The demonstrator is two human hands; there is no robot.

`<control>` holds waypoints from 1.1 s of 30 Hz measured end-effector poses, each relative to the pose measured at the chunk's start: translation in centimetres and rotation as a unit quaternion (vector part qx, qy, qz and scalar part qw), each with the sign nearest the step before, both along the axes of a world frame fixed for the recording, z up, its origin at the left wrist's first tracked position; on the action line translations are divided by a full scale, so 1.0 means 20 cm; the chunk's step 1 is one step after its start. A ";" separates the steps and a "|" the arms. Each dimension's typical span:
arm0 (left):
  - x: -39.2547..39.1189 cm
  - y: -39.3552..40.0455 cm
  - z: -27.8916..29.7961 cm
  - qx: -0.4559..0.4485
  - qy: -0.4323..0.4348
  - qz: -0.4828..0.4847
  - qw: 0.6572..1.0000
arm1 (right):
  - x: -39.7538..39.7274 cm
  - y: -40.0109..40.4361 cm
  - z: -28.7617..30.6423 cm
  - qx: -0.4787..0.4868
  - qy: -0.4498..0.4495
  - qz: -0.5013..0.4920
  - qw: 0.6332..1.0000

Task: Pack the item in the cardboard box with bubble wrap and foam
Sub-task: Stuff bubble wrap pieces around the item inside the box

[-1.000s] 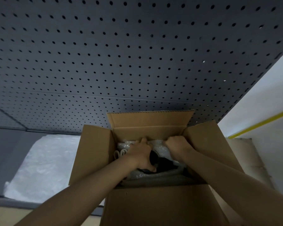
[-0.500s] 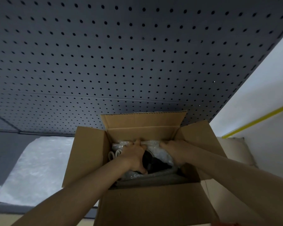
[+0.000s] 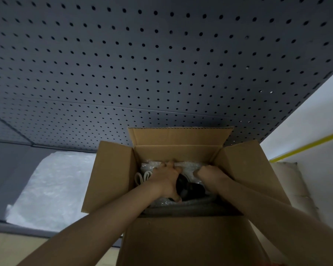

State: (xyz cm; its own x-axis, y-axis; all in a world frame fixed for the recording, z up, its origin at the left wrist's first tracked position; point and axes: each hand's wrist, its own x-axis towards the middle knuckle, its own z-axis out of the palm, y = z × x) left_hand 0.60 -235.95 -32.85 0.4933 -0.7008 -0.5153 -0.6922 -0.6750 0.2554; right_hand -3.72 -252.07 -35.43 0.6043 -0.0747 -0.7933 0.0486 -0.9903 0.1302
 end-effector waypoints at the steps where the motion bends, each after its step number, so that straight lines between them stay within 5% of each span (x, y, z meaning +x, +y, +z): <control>1: 0.00 0.00 0.00 -0.001 0.001 0.000 1.000 | -0.01 0.00 0.00 0.001 -0.019 0.007 1.000; 6: 0.01 -0.02 -0.01 0.006 0.000 -0.006 1.000 | -0.07 -0.01 -0.04 0.001 -0.113 0.036 0.993; 18: 0.00 -0.03 0.07 0.061 -0.014 -0.035 0.997 | -0.09 0.00 0.21 -0.019 -0.087 0.001 0.996; 33: 0.23 0.38 0.59 0.007 -0.092 0.067 0.994 | -0.04 0.35 0.75 0.137 -0.209 -0.073 0.966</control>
